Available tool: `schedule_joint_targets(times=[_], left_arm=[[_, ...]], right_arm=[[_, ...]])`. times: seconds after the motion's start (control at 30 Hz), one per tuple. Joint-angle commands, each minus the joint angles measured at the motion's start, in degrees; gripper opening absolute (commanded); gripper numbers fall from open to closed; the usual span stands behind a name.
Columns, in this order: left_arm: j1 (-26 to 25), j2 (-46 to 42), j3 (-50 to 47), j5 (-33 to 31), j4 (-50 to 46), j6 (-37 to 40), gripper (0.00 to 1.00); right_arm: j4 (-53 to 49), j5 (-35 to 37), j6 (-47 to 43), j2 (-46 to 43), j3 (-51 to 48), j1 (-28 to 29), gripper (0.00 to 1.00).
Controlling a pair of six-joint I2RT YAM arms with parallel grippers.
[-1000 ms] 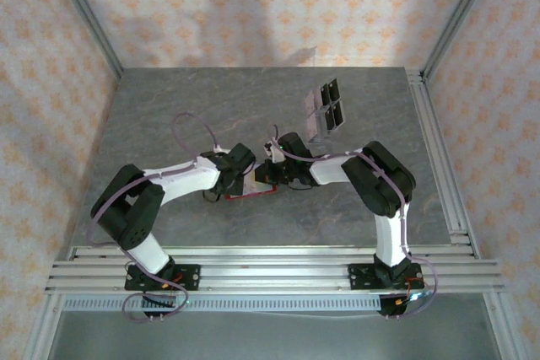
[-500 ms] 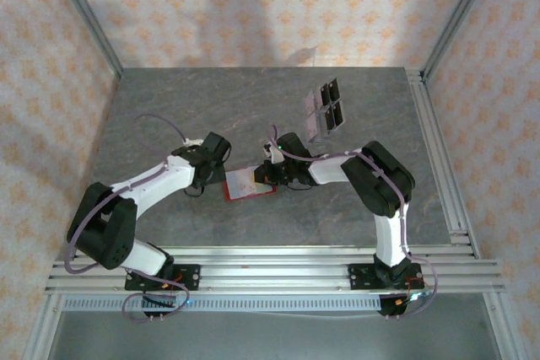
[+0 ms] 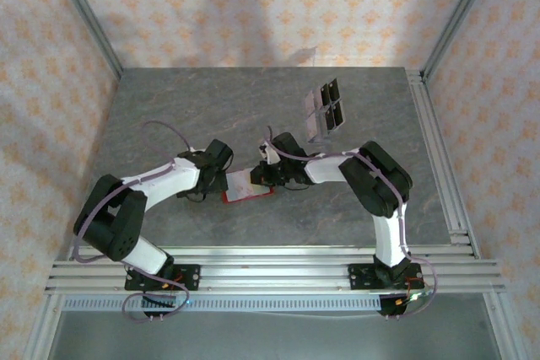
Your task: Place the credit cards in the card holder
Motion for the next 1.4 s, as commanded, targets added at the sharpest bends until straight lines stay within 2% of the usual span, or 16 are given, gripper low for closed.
schedule_joint_targets(times=[0.0,0.13,0.3,0.4,0.5,0.57,0.67,1.37], left_arm=[[-0.41,-0.49,-0.97,-0.36,0.64,-0.41,1.0],[-0.45,-1.48,-1.09,0.09,0.86,-0.41,1.0],[-0.41,-3.25,-0.97,-1.51,-0.92,-0.97,1.0],[-0.39,-4.25,-1.31,-4.17,-2.91,-2.32,1.0],[-0.24,-5.03,-2.11,-5.67,-3.67,-3.35,1.0],[-0.29,-5.11,-2.48,-5.78,-3.63,-3.68,1.0],[-0.27,-4.88,-3.08,-5.52,-3.29,-4.01,1.0],[-0.39,-1.2,-3.95,-1.64,0.58,-1.63,1.0]], right_arm=[[-6.97,2.88,-2.48,-2.68,1.8,0.31,0.26],[-10.83,3.26,-3.9,-6.3,3.2,0.29,0.4],[-17.53,6.65,-5.33,-10.17,5.29,0.34,0.43],[-24.27,10.56,-6.2,-10.61,8.11,0.3,0.35],[-31.39,15.31,-6.82,-9.94,11.21,0.29,0.12],[-34.11,16.92,-7.1,-9.18,12.48,0.34,0.04],[-36.1,17.73,-7.14,-7.91,13.63,0.42,0.0],[-37.92,18.8,-6.53,0.44,18.73,4.49,0.0]])
